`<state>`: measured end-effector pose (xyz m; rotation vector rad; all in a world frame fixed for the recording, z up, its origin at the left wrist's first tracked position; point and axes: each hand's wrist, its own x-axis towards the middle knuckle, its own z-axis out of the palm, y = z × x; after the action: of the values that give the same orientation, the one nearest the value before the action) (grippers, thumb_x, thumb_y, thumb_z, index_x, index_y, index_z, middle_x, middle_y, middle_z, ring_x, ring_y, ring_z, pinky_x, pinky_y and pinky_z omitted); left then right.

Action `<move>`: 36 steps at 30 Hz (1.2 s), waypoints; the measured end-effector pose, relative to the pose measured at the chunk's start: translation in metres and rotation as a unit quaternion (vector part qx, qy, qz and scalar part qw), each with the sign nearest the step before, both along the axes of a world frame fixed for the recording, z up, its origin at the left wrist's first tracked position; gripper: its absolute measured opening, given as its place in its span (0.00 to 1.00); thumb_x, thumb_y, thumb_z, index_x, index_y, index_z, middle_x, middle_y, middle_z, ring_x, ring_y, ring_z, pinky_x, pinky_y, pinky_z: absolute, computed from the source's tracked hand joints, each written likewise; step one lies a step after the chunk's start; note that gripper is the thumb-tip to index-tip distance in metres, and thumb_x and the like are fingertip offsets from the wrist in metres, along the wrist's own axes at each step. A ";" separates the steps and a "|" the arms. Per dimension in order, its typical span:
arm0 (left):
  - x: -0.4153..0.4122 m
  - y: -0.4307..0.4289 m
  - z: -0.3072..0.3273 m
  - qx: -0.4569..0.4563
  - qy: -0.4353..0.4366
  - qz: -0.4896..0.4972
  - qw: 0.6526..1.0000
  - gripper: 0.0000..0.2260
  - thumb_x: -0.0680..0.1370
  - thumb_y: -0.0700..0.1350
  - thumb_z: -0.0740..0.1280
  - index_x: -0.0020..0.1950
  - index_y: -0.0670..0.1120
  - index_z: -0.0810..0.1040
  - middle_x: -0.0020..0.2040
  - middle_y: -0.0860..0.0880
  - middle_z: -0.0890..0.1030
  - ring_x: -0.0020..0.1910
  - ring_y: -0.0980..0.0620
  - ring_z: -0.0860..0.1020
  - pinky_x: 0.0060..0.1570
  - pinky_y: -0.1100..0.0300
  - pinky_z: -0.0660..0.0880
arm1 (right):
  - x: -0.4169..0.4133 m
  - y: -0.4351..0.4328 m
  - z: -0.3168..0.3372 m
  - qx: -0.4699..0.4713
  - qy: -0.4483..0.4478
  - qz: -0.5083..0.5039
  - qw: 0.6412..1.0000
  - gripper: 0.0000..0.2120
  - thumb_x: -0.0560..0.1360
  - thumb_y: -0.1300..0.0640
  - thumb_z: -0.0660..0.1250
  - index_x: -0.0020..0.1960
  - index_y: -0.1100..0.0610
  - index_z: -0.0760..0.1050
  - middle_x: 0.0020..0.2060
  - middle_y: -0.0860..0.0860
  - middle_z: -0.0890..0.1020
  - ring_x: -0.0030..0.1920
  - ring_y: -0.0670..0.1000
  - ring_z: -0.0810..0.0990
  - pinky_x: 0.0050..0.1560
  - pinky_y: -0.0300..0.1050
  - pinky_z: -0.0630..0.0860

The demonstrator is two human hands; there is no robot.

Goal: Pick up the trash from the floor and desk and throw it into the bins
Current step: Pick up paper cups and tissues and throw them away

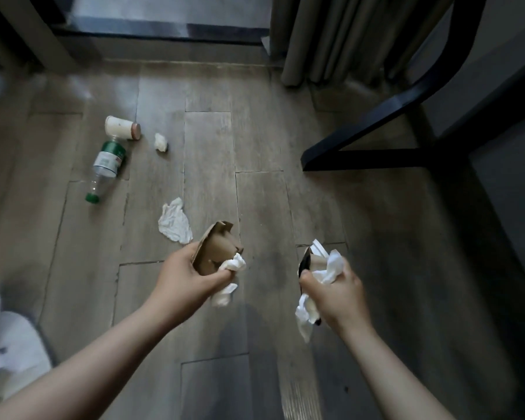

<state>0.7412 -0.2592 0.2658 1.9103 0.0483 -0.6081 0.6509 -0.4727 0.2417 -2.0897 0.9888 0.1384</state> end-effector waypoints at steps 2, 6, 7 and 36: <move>-0.010 -0.001 0.056 -0.006 0.004 0.002 1.000 0.08 0.60 0.45 0.70 0.39 0.50 0.79 0.31 0.59 0.81 0.30 0.66 0.76 0.31 0.74 0.70 | -0.006 0.006 0.052 0.010 -0.008 -0.014 1.000 0.24 0.55 0.35 0.60 0.45 0.50 0.69 0.40 0.46 0.80 0.44 0.51 0.79 0.43 0.47 0.76; -0.028 -0.006 0.177 0.005 -0.006 0.005 1.000 0.11 0.58 0.50 0.70 0.38 0.51 0.79 0.32 0.59 0.81 0.31 0.65 0.76 0.33 0.71 0.71 | -0.013 0.012 0.177 0.023 -0.030 -0.029 0.999 0.22 0.56 0.36 0.60 0.43 0.48 0.65 0.40 0.47 0.82 0.44 0.51 0.80 0.43 0.47 0.77; -0.030 -0.007 0.209 0.005 -0.009 0.007 1.000 0.11 0.58 0.50 0.71 0.38 0.51 0.79 0.32 0.59 0.81 0.31 0.65 0.77 0.32 0.71 0.70 | -0.015 0.012 0.213 0.025 -0.039 -0.033 0.998 0.21 0.56 0.36 0.61 0.43 0.48 0.65 0.39 0.47 0.82 0.43 0.51 0.81 0.42 0.47 0.77; -0.168 -0.024 0.701 -0.221 -0.060 -0.357 0.906 0.07 0.67 0.45 0.73 0.43 0.47 0.81 0.38 0.44 0.85 0.37 0.50 0.83 0.38 0.55 0.77 | -0.255 0.110 0.725 -0.093 -0.236 -0.326 0.911 0.18 0.60 0.38 0.64 0.46 0.46 0.68 0.35 0.49 0.83 0.41 0.46 0.83 0.45 0.51 0.80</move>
<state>0.5731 -0.2831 0.9666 1.4788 -0.8353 -0.8905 0.3961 -0.3629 0.9670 -1.7093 1.3578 -0.7910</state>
